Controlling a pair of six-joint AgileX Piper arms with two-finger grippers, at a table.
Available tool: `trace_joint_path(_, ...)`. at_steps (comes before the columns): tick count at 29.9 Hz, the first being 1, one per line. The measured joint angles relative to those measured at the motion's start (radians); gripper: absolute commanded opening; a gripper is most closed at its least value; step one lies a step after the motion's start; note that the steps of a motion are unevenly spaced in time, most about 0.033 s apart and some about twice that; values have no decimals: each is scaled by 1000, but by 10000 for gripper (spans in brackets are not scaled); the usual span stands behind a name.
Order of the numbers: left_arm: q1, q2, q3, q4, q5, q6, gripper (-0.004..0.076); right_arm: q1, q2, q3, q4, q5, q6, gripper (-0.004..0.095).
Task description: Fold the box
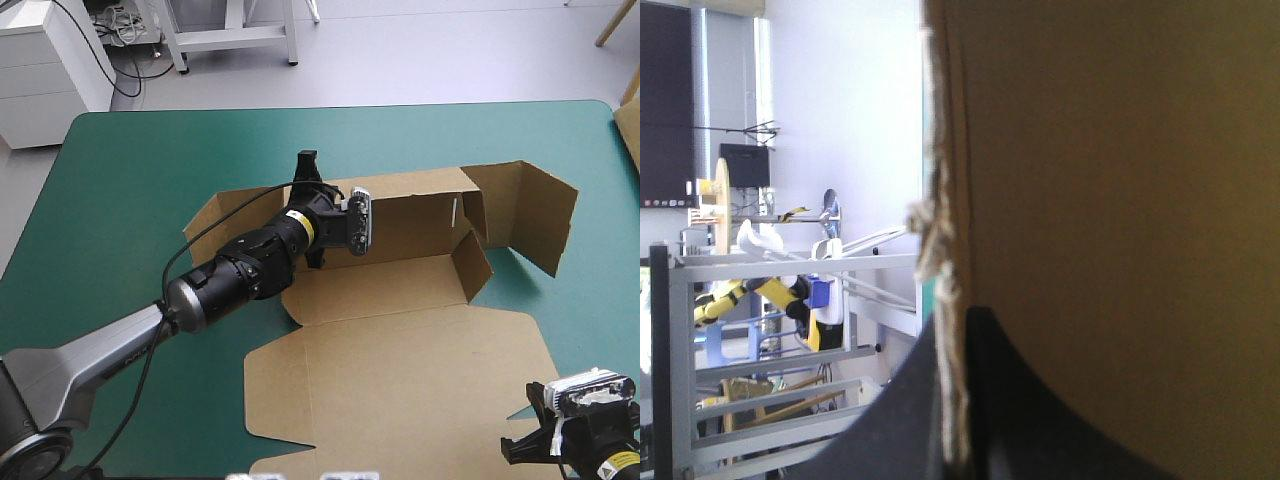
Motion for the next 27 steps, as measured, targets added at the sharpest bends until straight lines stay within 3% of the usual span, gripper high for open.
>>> trace_joint_path(4,-37,43,1,209,55,-213,-8,0,0,0,0,0,0,-21)
trace_joint_path(13,-140,101,2,525,99,-513,-8,0,0,0,-1,0,0,-22)
trace_joint_path(27,-190,100,98,709,127,-655,-8,0,0,0,-1,0,0,-21)
